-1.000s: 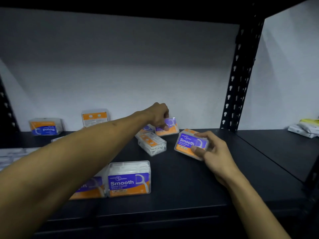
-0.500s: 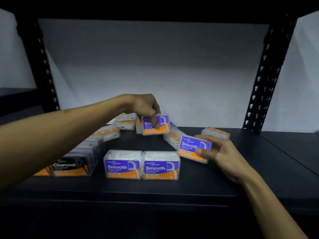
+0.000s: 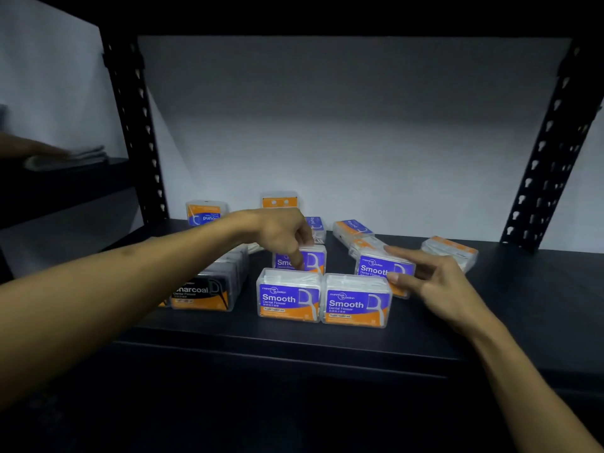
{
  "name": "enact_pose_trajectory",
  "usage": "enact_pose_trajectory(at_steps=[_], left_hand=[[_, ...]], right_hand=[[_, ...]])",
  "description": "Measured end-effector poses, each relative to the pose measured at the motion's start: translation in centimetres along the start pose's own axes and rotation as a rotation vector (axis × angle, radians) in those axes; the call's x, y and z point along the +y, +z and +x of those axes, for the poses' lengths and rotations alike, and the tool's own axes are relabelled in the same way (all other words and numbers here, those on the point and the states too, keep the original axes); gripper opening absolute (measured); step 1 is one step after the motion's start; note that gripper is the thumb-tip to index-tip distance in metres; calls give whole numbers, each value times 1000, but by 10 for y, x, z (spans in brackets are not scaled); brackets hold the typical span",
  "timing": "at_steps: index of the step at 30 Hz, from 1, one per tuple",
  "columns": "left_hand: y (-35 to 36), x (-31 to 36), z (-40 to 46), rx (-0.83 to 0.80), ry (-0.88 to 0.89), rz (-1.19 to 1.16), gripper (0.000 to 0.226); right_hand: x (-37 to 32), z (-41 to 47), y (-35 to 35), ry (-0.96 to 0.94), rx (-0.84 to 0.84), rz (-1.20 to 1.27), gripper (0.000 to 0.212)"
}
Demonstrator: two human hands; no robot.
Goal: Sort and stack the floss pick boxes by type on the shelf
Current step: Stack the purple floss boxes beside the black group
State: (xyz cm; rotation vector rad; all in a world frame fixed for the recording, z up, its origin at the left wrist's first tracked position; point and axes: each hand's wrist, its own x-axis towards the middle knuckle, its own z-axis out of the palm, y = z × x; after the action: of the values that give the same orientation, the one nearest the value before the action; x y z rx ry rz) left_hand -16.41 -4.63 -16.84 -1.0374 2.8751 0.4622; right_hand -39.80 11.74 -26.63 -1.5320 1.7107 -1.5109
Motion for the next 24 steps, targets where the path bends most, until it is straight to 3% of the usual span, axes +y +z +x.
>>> enact_pose_trajectory(at_steps=[4, 13, 24], left_hand=[[-3, -6, -7, 22, 22, -122, 35], [2, -8, -9, -19, 75, -262, 31], [9, -8, -33, -43, 110, -220, 35]], right_hand=[[1, -1, -1, -8, -11, 3, 48], [0, -2, -1, 5, -17, 11, 51], [-6, -6, -1, -7, -70, -20, 50]])
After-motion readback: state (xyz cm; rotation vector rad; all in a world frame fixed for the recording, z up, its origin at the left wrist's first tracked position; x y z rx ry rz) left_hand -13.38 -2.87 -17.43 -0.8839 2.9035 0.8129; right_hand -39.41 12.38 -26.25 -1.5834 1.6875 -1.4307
